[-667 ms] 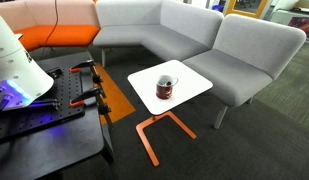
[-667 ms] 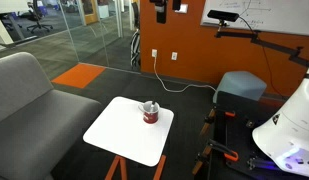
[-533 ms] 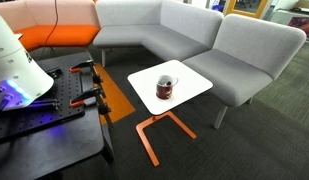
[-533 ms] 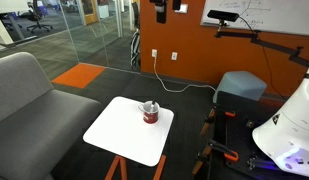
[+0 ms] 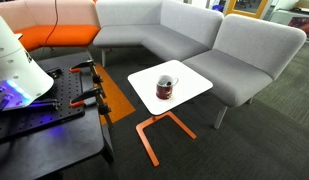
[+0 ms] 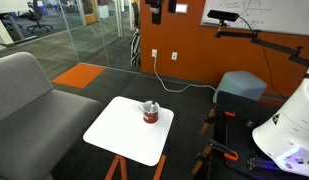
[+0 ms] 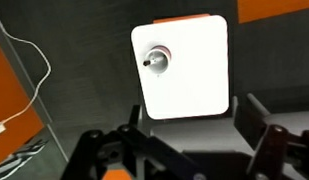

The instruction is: Move the red mug backwards

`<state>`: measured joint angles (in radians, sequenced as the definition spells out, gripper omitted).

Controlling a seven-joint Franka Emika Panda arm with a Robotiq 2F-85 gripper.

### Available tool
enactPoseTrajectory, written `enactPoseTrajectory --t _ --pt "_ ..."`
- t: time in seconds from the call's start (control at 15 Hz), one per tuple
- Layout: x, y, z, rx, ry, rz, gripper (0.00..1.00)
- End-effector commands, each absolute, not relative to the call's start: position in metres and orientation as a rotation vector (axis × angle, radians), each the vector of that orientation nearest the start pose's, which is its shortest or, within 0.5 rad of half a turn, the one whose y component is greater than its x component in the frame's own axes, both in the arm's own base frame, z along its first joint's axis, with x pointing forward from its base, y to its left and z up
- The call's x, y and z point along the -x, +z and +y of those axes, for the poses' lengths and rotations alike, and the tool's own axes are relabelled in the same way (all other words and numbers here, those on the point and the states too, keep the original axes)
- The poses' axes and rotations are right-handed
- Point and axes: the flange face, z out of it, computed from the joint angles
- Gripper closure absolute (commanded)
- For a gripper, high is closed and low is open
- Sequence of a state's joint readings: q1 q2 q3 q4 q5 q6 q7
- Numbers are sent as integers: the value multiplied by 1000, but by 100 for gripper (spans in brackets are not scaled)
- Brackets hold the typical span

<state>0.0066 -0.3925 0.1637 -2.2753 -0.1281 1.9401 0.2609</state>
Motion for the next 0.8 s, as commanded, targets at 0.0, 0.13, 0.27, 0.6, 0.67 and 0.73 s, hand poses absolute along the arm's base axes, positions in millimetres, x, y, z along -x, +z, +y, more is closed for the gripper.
enactPoseTrajectory --t 0.0,0.13,0.27,0.6,0.67,0.73 --pt "-466 461 26 3236 -170 204 0" --pt "-484 403 -11 3192 -76 280 0" --pt "-496 341 -38 3139 46 251 0" --pt "-512 242 -37 3037 310 125 0" --pt "-502 244 -40 3070 254 161 0" --pt "-506 235 -37 3065 278 152 0"
